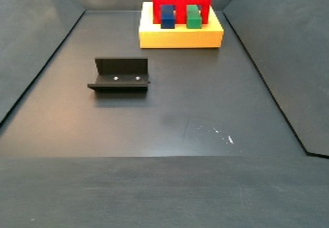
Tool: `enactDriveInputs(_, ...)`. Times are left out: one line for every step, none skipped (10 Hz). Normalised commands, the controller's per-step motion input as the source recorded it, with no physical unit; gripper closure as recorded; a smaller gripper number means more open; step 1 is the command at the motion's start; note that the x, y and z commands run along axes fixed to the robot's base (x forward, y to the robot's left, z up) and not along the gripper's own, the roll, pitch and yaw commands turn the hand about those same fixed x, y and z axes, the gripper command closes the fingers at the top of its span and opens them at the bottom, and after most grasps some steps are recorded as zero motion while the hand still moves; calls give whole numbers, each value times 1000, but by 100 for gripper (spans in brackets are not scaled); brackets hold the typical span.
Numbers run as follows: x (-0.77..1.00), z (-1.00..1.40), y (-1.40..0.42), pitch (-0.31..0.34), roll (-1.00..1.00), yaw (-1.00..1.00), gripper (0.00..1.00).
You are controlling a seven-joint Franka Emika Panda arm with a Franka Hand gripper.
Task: Pick up the red object. Move up. Place the red object on the fixture. Regrasp the red object. Move to above the board. Insert the red object.
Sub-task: Insert the red object.
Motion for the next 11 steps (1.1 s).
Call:
enactDriveInputs(-194,-60,-23,0,79,89,100)
enactDriveInputs(0,-163,-63,0,71,123,100)
enactDriveInputs(120,-306,-3,1,53,97,100)
enactDriveInputs(180,-389,-6,49,103,109,100)
enactDriveInputs(31,-420,0,0,123,260,100)
enactDriveInputs(109,-386,0,0,69,263,100)
enactDriveInputs(94,-380,0,0,26,206,100)
enactDriveInputs(29,-400,0,0,37,0,100)
enactDriveInputs(0,-577,0,-14,14,-37,100)
enactDriveInputs(-97,-1000,-6,-79,96,-49,100)
enactDriveInputs(0,-611,0,-30,37,-6,100)
